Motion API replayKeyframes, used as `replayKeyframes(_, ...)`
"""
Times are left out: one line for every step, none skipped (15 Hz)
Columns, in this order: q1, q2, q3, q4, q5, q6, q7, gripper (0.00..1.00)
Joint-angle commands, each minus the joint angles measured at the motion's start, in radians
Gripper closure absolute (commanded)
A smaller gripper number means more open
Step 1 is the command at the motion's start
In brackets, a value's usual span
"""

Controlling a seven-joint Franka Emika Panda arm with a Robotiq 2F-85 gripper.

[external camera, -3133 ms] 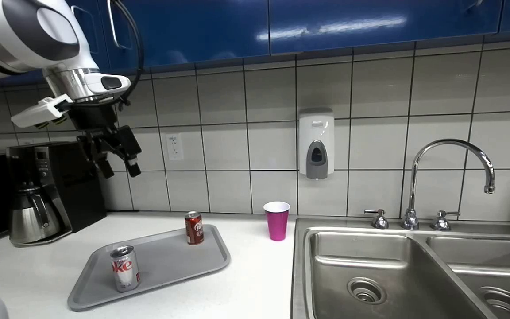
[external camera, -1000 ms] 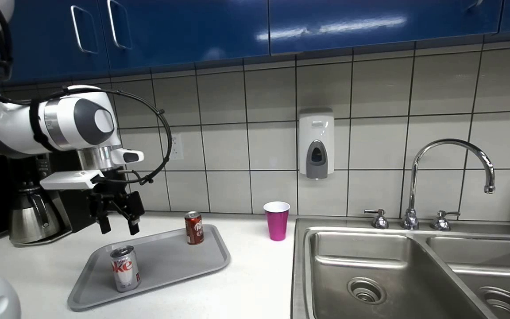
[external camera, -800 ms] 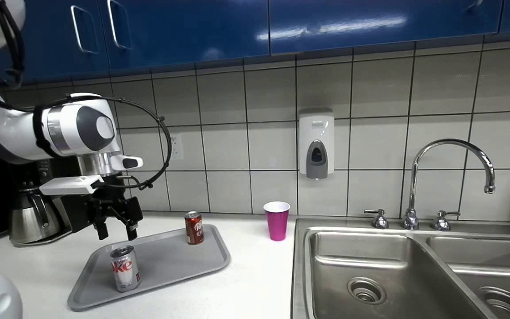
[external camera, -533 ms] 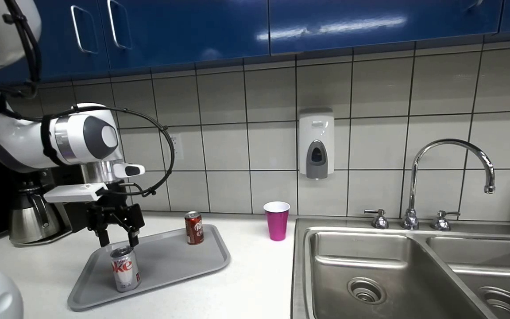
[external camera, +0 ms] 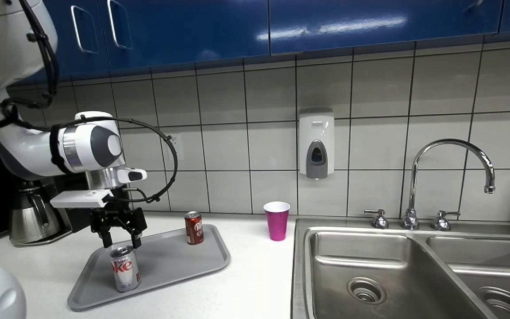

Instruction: Pick up the silver coke can and put it on the kitchen counter, pick up the brown dr pepper can and put it on the kitchen counter

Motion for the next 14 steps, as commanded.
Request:
replayKeyframes(0.029, 0.001, -0.018, -0.007, -0.026, 0.045, 0.029, 0.0)
replayKeyframes(0.033, -0.001, -0.019, -0.013, -0.034, 0.052, 0.036, 0.0)
replayKeyframes(0.036, -0.001, -0.02, -0.017, -0.045, 0.057, 0.043, 0.0)
replayKeyframes(0.039, -0.001, -0.022, -0.023, -0.051, 0.061, 0.047, 0.0)
replayKeyframes(0.041, -0.001, -0.024, -0.027, -0.059, 0.063, 0.052, 0.0)
replayKeyframes(0.039, -0.001, -0.03, -0.027, -0.071, 0.063, 0.052, 0.0)
replayKeyframes(0.039, -0.004, -0.032, -0.031, -0.086, 0.062, 0.059, 0.0)
replayKeyframes(0.038, -0.007, -0.035, -0.034, -0.097, 0.062, 0.061, 0.0)
replayKeyframes(0.038, -0.009, -0.038, -0.037, -0.109, 0.064, 0.068, 0.0)
replayKeyframes(0.037, -0.011, -0.041, -0.042, -0.114, 0.068, 0.071, 0.0)
replayKeyframes(0.037, -0.012, -0.043, -0.046, -0.115, 0.071, 0.07, 0.0)
replayKeyframes(0.037, -0.011, -0.045, -0.051, -0.112, 0.078, 0.07, 0.0)
replayKeyframes(0.037, -0.01, -0.046, -0.055, -0.109, 0.083, 0.068, 0.0)
replayKeyframes(0.037, -0.011, -0.047, -0.062, -0.1, 0.093, 0.065, 0.0)
